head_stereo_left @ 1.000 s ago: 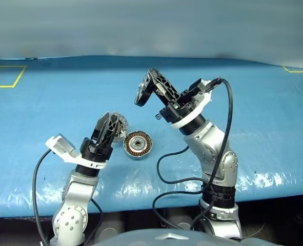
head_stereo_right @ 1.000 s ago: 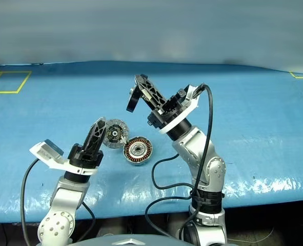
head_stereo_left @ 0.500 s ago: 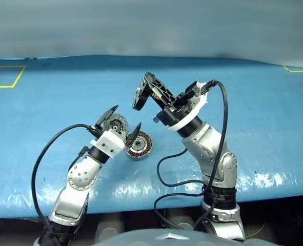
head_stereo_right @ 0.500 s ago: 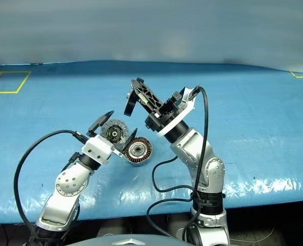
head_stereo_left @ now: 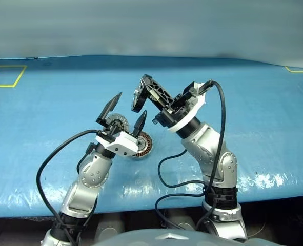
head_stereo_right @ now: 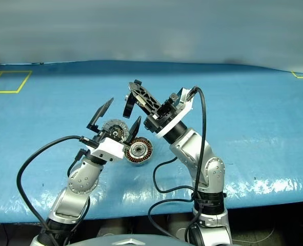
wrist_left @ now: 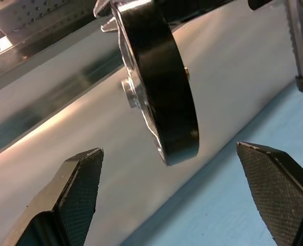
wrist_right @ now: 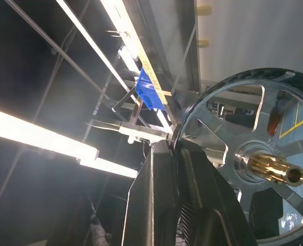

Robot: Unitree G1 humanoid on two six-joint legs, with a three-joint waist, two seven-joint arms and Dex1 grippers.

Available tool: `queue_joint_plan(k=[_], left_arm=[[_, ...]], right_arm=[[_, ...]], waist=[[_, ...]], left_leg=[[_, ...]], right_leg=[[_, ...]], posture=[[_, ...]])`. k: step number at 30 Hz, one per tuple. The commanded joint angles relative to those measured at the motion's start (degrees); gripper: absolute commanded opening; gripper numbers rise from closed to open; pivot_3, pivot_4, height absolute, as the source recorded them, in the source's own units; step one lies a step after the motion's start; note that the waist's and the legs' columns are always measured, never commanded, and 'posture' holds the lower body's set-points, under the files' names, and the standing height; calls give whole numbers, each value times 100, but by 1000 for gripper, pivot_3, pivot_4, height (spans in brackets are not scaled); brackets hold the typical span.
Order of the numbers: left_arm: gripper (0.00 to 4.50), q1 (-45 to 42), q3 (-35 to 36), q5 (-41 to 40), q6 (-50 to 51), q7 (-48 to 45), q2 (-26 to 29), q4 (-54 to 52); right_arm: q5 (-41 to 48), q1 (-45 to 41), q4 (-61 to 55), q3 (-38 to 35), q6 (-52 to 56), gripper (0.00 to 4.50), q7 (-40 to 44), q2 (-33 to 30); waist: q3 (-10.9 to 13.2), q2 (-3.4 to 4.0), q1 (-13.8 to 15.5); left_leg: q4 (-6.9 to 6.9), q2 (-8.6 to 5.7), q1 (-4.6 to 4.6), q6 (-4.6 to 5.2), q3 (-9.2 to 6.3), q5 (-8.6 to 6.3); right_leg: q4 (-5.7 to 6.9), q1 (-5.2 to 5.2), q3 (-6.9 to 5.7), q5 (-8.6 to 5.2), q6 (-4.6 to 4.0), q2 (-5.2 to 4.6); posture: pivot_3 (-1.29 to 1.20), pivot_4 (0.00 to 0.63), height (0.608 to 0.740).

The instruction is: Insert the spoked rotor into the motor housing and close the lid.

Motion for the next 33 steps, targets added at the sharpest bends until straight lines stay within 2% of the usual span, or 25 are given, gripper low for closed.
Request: queue_joint_plan(k=[1,13,26,33], left_arm=[[4500,-113,111,9,-176,41,-44,-362],[4500,-250,59,13,-316,-20,-149,-336],[375,-254,173,-10,-450,-33,-139,-175],[375,-276,276,2,-396,-29,-124,-211]], right_arm=[[134,-76,-43,-63,-107,37,130,71],[134,-165,77,-196,-240,37,99,296],[134,-184,46,-233,-281,0,53,373],[-160,-201,-37,-141,-239,0,264,135]], waist=[[0,0,-2],[0,0,-2],[0,0,2],[0,0,2]], left_leg=[[1,-1,0,0,0,0],[3,-6,-1,0,0,0],[4,-6,-1,0,0,0],[4,-6,0,0,0,0]], right_leg=[[0,0,0,0,0,0],[0,1,0,1,2,1],[0,2,-1,1,2,1],[0,3,-1,1,2,1]], posture=[[0,150,740],[0,150,740],[0,150,740],[0,150,740]])
